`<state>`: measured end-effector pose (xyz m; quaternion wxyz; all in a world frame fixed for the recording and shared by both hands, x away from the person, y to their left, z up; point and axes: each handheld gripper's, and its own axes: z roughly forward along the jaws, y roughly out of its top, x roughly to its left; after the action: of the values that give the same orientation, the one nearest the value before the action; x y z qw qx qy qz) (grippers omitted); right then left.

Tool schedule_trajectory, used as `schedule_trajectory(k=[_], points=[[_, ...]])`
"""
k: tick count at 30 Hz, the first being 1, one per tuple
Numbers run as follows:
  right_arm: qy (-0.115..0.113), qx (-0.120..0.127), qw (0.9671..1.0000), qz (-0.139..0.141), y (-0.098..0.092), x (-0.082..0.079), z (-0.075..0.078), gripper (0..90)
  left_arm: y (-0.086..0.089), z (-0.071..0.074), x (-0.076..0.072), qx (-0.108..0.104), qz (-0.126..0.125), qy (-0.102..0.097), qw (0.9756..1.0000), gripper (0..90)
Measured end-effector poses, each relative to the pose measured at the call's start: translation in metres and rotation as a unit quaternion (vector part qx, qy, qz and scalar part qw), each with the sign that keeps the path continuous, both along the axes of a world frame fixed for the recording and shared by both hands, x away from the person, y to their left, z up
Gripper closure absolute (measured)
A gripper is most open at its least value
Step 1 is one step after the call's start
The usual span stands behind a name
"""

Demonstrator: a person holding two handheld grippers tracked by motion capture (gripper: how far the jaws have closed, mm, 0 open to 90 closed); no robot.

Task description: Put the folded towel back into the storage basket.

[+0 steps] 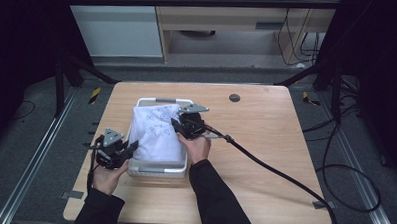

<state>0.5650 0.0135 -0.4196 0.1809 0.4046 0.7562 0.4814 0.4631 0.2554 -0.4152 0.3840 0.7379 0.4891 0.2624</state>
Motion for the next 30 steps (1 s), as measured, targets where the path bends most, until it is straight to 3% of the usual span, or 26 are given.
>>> schedule_trajectory(k=[23,30], points=[[0.014,-0.016,0.9997,-0.012,0.004,0.008,-0.023,69.6,-0.003,-0.016,0.012,0.013,0.010,0.029,0.9995,76.2],[0.025,-0.031,0.9991,-0.013,0.003,0.010,-0.026,63.0,-0.003,-0.018,0.014,0.026,0.022,0.033,0.9989,71.4]])
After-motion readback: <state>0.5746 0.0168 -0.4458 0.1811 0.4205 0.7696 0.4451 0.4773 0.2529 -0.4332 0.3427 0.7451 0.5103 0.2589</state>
